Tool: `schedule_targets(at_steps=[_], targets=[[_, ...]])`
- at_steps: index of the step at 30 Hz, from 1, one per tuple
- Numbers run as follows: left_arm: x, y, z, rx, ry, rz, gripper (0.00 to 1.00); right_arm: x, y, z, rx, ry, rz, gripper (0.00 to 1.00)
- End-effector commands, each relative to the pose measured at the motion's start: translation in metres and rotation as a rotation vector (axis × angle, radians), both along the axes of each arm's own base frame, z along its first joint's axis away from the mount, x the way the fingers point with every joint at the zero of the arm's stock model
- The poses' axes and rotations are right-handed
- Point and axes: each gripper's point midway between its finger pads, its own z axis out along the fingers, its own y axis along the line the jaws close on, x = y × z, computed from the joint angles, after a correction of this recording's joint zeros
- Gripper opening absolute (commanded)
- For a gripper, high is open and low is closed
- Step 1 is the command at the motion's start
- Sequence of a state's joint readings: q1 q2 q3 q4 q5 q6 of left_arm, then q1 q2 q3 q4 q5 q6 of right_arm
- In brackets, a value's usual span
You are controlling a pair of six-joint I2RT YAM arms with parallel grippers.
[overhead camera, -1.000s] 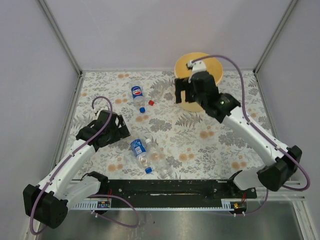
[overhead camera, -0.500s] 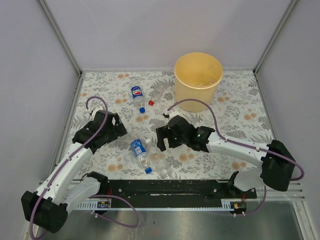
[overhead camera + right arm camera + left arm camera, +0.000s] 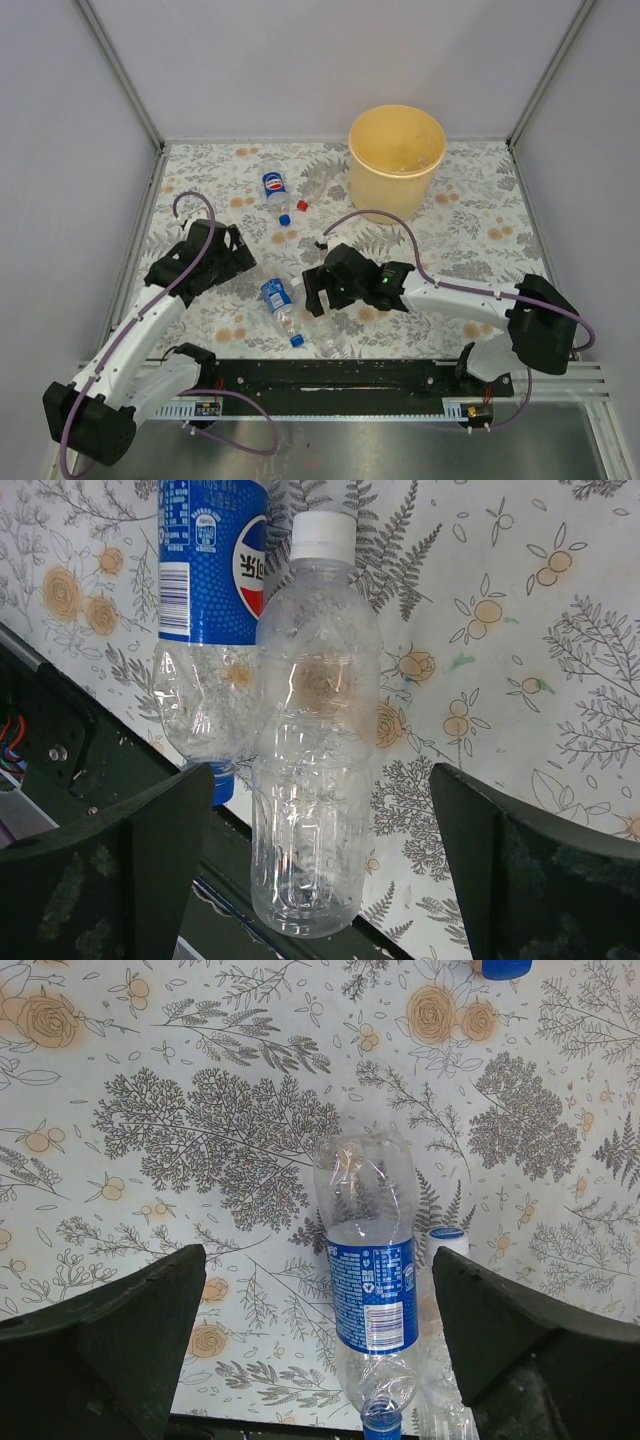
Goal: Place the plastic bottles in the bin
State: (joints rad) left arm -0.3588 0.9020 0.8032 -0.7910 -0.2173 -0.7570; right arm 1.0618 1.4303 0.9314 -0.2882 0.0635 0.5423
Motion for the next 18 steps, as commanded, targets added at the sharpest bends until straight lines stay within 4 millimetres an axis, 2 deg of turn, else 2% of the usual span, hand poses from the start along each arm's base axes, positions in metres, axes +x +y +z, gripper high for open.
schedule_targets(at_steps=[1, 8, 10, 13, 15, 18], targets=[[0.011, -0.006, 0.010, -0.021, -0.042, -0.015, 0.99, -0.007, 0.024, 0.005, 0.039, 0.016, 0.070, 0.98], [0.014, -0.010, 0.006, -0.023, -0.025, -0.029, 0.99, -0.029, 0.036, -0.027, -0.001, 0.103, 0.144, 0.95], [0.015, -0.010, 0.005, -0.021, -0.021, -0.032, 0.99, -0.030, 0.037, -0.035, -0.010, 0.115, 0.148, 0.92], [0.016, -0.010, 0.005, -0.022, -0.023, -0.032, 0.99, -0.029, 0.033, -0.044, -0.041, 0.118, 0.132, 0.78], [0.017, -0.010, 0.006, -0.021, -0.027, -0.033, 0.99, -0.025, 0.028, -0.041, -0.052, 0.096, 0.114, 0.69], [0.017, -0.010, 0.006, -0.017, -0.028, -0.033, 0.99, -0.014, 0.014, -0.027, -0.085, 0.024, 0.075, 0.63]])
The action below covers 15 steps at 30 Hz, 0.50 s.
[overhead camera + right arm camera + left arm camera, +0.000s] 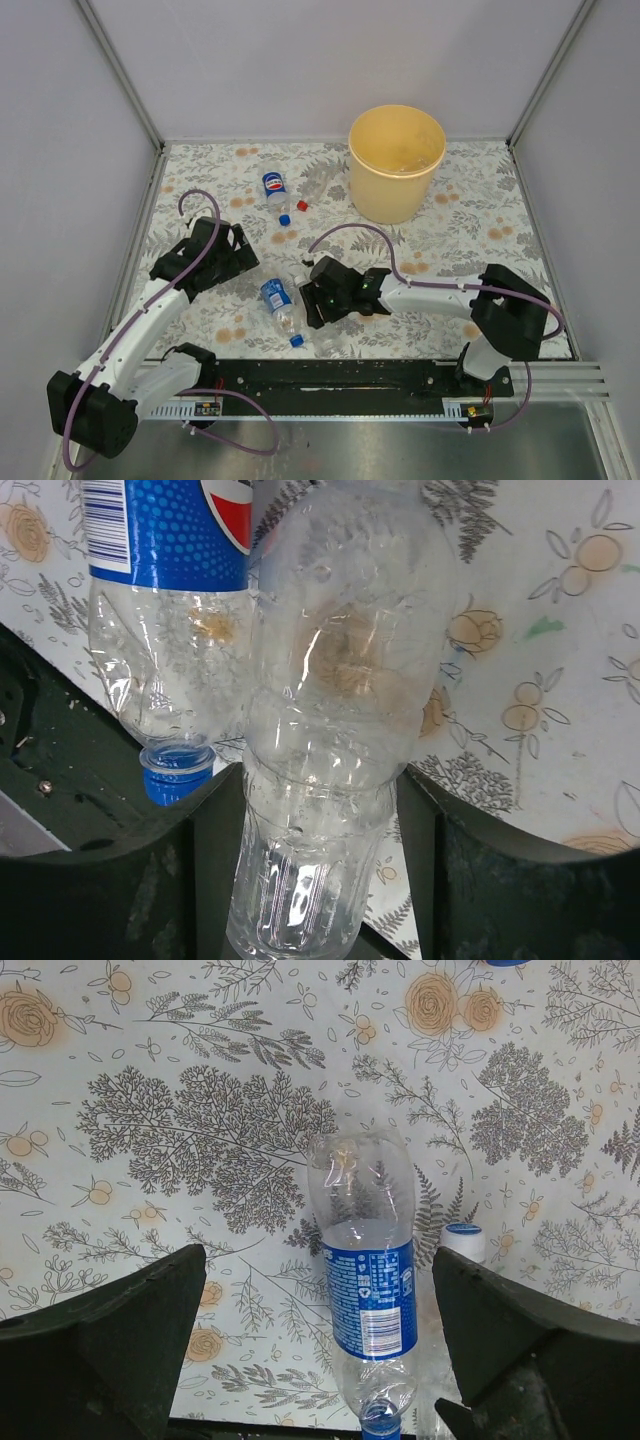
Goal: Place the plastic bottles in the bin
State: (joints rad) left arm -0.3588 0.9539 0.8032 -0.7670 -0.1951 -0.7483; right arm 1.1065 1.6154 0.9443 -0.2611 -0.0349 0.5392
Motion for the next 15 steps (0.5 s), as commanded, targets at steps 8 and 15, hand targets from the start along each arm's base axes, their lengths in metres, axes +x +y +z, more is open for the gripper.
schedule_targets(at_steps=[8, 15], targets=[[0.012, -0.006, 0.012, -0.021, -0.051, -0.022, 0.99, 0.066, -0.054, 0.127, -0.033, -0.416, -0.156, 0.56], [0.009, -0.006, 0.014, -0.034, -0.065, -0.025, 0.99, 0.151, -0.120, 0.260, 0.083, -0.698, -0.397, 0.55]])
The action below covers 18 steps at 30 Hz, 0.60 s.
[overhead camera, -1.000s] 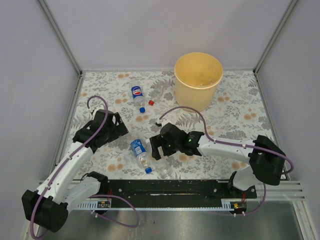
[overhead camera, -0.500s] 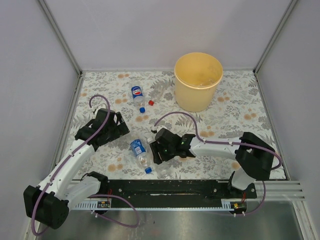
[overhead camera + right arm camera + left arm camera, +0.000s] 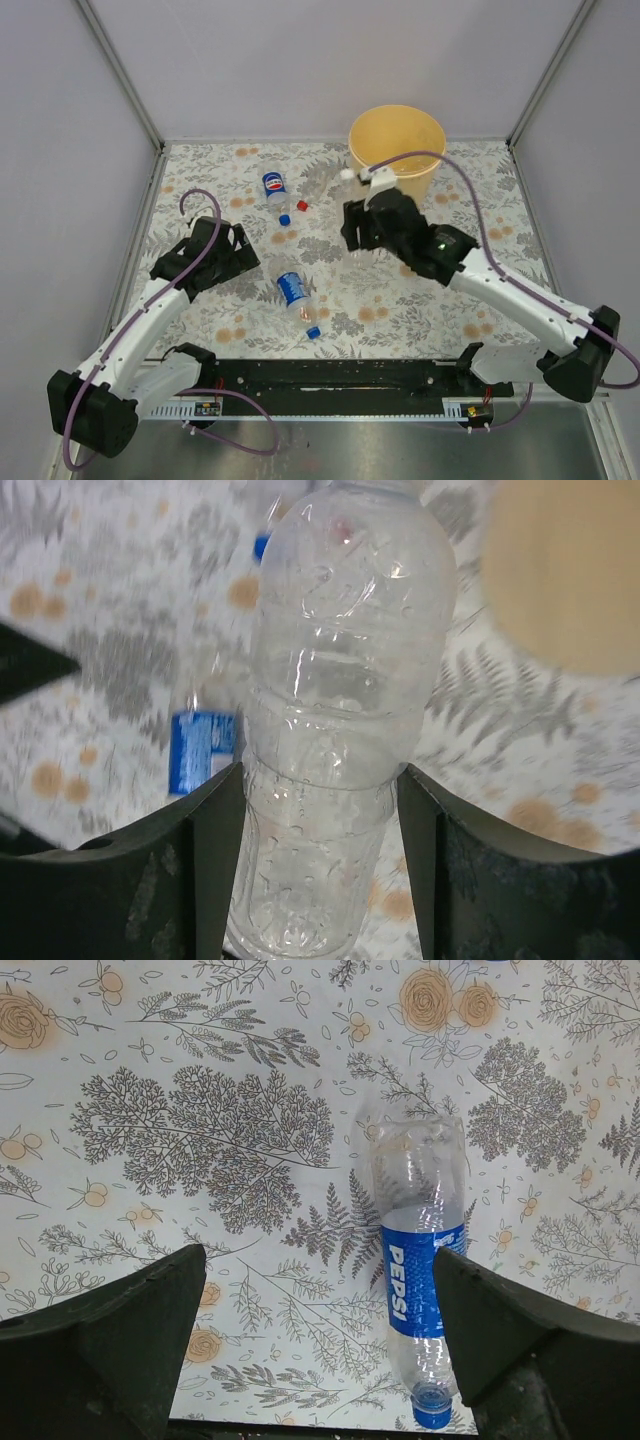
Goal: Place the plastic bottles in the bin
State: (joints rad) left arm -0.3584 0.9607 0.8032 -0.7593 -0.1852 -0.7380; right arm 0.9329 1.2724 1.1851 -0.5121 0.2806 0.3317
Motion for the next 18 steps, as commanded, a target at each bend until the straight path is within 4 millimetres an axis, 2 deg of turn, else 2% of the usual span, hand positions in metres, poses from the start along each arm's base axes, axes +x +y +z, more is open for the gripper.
schedule_targets(at_steps=[1, 5, 6, 8, 13, 16, 18], targets=[[0.008, -0.004, 0.015, -0.030, -0.068, -0.012, 0.99, 0.056, -0.055, 0.099, 0.037, -0.270, -0.183, 0.55], [0.006, -0.005, 0.015, -0.034, -0.061, -0.025, 0.99, 0.102, -0.094, 0.158, 0.069, -0.412, -0.338, 0.56], [0.006, -0.006, 0.015, -0.038, -0.061, -0.030, 0.99, 0.110, -0.097, 0.164, 0.068, -0.425, -0.354, 0.56], [0.005, -0.008, 0.015, -0.043, -0.059, -0.037, 0.99, 0.133, -0.116, 0.178, 0.057, -0.469, -0.432, 0.55], [0.001, -0.017, 0.012, -0.072, -0.047, -0.090, 0.99, 0.185, -0.142, 0.188, 0.006, -0.511, -0.534, 0.55], [-0.004, -0.033, 0.012, -0.133, -0.029, -0.177, 0.99, 0.219, -0.153, 0.187, -0.010, -0.506, -0.571, 0.54], [-0.007, -0.038, 0.009, -0.150, -0.018, -0.201, 0.99, 0.236, -0.155, 0.182, -0.047, -0.484, -0.577, 0.54]])
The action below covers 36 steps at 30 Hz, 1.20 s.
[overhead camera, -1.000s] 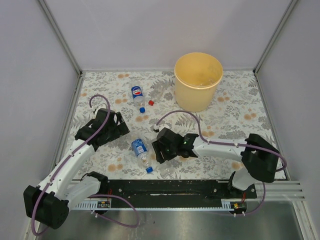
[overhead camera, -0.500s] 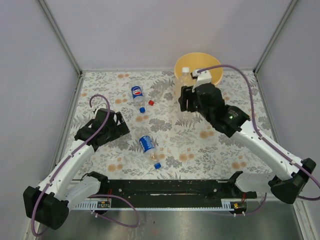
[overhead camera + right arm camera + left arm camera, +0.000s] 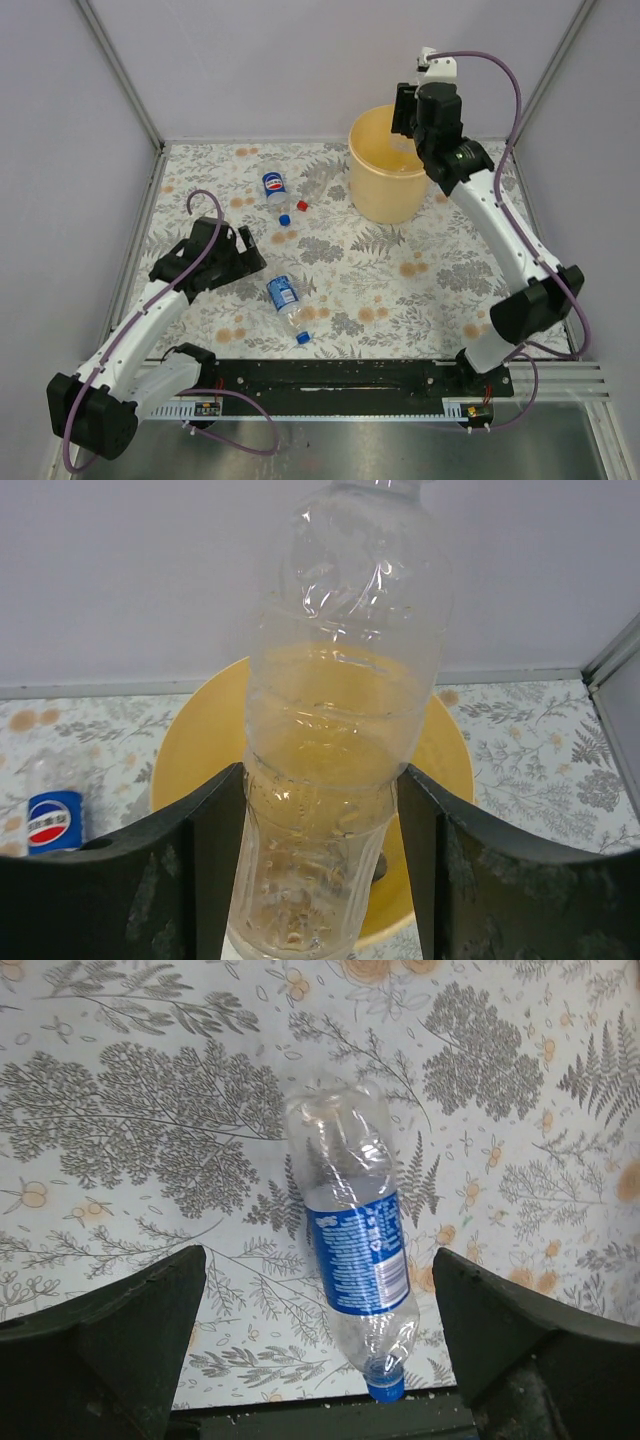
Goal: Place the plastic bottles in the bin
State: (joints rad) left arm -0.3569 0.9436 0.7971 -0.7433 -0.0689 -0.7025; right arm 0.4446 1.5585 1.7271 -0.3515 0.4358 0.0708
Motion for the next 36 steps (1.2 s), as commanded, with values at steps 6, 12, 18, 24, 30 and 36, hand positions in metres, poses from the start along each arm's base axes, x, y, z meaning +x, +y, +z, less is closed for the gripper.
schedule_targets(at_steps=[6, 12, 18, 24, 30, 36], targets=[[-0.006, -0.017, -0.008, -0.066, 0.023, -0.092, 0.99, 0.052, -0.015, -0.002, -0.090, 0.030, -0.097, 0.93], [-0.008, -0.010, -0.025, -0.025, 0.096, -0.044, 0.99, 0.037, -0.013, 0.000, -0.047, 0.025, -0.064, 0.99], [-0.009, -0.030, -0.036, -0.054, 0.116, -0.062, 0.99, 0.000, -0.003, -0.012, 0.070, 0.018, 0.039, 0.99], [-0.002, -0.044, -0.044, -0.050, 0.109, -0.065, 0.99, -0.046, 0.008, -0.032, 0.187, 0.011, 0.152, 1.00], [0.002, -0.073, -0.065, -0.126, 0.130, -0.132, 0.98, -0.071, -0.006, -0.062, 0.171, 0.021, 0.125, 0.99], [-0.001, -0.089, -0.082, -0.147, 0.183, -0.158, 0.86, -0.083, -0.012, -0.095, 0.162, 0.089, 0.109, 0.99]])
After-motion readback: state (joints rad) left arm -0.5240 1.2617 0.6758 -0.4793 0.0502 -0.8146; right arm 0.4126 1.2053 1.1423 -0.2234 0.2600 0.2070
